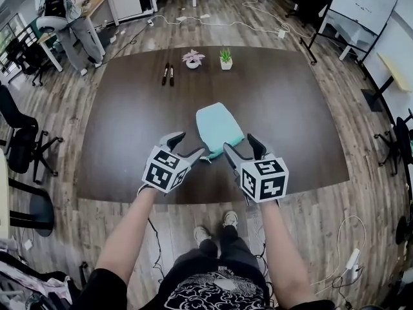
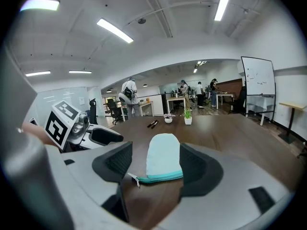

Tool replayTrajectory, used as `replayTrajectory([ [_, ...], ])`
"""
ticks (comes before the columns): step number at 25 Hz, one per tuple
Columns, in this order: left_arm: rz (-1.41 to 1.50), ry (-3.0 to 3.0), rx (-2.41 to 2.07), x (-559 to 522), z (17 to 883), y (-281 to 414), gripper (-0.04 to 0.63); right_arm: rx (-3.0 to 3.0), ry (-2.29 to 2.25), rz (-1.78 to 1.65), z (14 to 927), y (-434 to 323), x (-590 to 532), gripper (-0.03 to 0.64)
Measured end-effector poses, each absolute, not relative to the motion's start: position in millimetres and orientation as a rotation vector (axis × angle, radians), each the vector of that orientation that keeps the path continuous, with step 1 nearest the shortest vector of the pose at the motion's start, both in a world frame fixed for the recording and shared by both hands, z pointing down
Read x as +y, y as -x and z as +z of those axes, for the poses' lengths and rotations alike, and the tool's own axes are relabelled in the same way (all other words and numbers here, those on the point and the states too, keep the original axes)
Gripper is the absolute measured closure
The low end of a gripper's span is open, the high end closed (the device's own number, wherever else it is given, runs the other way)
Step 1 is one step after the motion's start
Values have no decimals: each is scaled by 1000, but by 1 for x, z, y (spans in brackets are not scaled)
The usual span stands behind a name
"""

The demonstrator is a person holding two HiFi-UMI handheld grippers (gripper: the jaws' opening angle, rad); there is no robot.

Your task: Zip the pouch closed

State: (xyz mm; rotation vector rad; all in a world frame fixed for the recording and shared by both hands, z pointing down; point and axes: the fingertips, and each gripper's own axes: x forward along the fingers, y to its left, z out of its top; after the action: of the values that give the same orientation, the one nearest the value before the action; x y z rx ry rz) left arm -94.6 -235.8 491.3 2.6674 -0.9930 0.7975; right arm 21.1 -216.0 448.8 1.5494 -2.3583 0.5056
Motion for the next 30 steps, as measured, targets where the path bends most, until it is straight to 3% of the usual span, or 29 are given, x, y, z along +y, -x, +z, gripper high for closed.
replayTrajectory([
  [14,1054,-2708,-735,-224,554,82,331,-2336,-1557,633,500,-4,-217,325],
  [30,1199,-2732,-583,-213,597,73,430,-2301,-1524,718,532,-2,-206,337],
])
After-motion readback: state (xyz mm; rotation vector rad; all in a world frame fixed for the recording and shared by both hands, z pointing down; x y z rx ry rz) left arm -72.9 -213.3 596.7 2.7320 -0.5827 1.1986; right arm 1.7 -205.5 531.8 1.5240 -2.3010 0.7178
